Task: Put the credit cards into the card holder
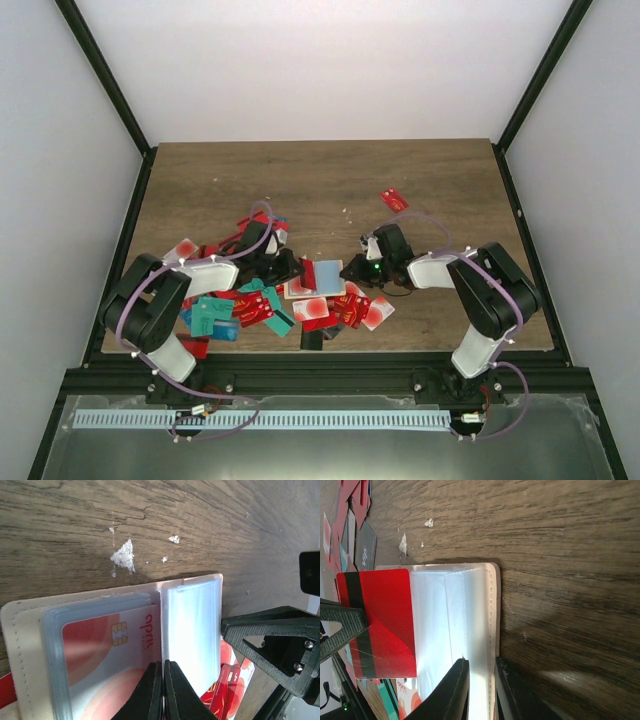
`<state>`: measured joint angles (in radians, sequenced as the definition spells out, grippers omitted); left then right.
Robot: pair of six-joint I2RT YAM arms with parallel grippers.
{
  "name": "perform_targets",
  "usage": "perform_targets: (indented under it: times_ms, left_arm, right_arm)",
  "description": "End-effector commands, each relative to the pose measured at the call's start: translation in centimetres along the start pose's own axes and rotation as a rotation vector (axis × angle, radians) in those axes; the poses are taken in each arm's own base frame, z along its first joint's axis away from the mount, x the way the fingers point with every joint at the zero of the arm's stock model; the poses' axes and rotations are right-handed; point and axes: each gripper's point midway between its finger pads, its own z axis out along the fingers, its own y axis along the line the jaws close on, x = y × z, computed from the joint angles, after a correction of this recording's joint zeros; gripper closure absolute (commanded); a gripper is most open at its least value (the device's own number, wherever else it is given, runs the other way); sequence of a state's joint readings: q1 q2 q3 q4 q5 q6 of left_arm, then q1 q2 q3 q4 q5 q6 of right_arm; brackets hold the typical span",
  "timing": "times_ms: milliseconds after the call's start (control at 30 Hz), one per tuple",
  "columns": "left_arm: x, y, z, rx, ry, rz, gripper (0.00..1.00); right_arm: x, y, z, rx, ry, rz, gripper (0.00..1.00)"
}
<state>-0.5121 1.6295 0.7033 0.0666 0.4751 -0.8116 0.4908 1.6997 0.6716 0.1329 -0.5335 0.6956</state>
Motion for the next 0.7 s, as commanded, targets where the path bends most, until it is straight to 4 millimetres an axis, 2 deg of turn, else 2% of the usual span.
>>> perform_targets:
  times_ms: [0, 167, 433, 667]
  left_arm:
    - [0.1, 0.3, 0.2, 0.011, -0.010, -0.028, 0.96]
    - [0.3, -0.2, 0.4, 0.057, -0.001, -0.044, 0.96]
    - [-0.5, -1.1, -1.2, 0.049, -0.054, -0.025, 0.96]
    - [-0.5, -1.4, -1.0, 0.064, -0.046, -0.032, 0.96]
  right_arm:
    - [2.1, -2.6, 0.2, 0.104, 0.042, 0.067, 0.83]
    - [2.4, -2.7, 0.2, 0.096, 0.046, 0.084, 0.83]
    - [2.5, -2.7, 0.1, 0.099, 0.045, 0.090, 0.83]
    - [2.5, -2.7, 0.1, 0.099, 0.045, 0.094, 0.83]
